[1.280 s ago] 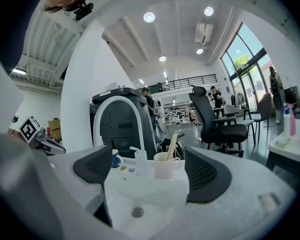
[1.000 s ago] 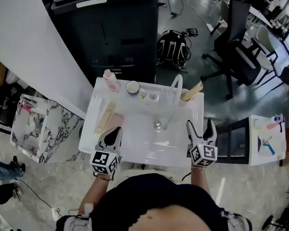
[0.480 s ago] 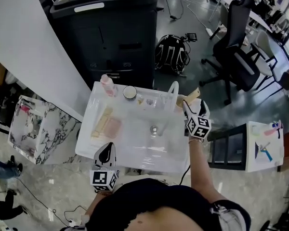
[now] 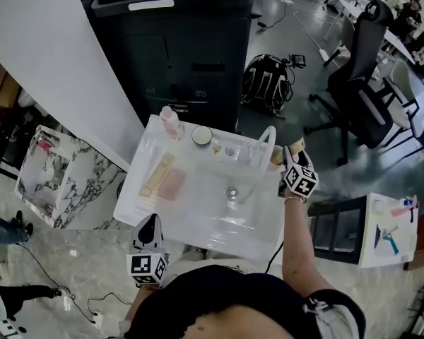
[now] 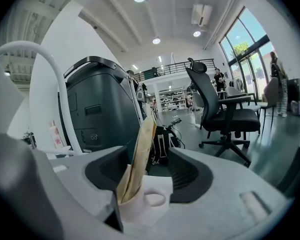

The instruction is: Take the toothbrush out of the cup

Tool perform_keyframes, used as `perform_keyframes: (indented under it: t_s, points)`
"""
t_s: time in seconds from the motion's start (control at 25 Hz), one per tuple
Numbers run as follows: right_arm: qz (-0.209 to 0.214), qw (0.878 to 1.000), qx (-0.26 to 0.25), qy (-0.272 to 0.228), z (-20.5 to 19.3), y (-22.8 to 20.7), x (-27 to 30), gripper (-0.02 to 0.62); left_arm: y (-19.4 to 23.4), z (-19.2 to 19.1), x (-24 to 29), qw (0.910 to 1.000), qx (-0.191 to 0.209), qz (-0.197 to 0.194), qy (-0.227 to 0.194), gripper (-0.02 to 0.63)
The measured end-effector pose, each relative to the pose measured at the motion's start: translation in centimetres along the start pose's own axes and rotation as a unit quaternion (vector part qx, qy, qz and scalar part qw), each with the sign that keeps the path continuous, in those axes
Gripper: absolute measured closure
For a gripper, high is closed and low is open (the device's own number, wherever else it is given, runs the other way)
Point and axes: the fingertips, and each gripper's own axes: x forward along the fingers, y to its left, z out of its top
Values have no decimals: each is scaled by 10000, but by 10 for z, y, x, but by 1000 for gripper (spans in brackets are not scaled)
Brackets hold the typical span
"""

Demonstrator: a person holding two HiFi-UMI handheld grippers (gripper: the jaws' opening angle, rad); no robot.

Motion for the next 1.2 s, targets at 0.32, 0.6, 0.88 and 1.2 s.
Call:
perform_keyframes:
  t_s: [0.32, 0.6, 0.88, 1.2]
  points:
    - [-61, 9999, -83, -37, 2, 4, 4, 515, 4, -9, -9, 9999, -55, 119, 77, 603]
    - [124, 9994, -176, -259, 20, 21, -3, 565, 18, -9, -5, 9996, -204, 162, 122, 603]
    - [164, 9983, -91, -555, 40, 23, -20, 566, 18, -10, -1, 9998, -67, 51, 188, 602]
    - [354, 9929, 187, -1117, 76, 33, -61, 568, 12, -11, 11, 9994, 8, -199, 269, 603]
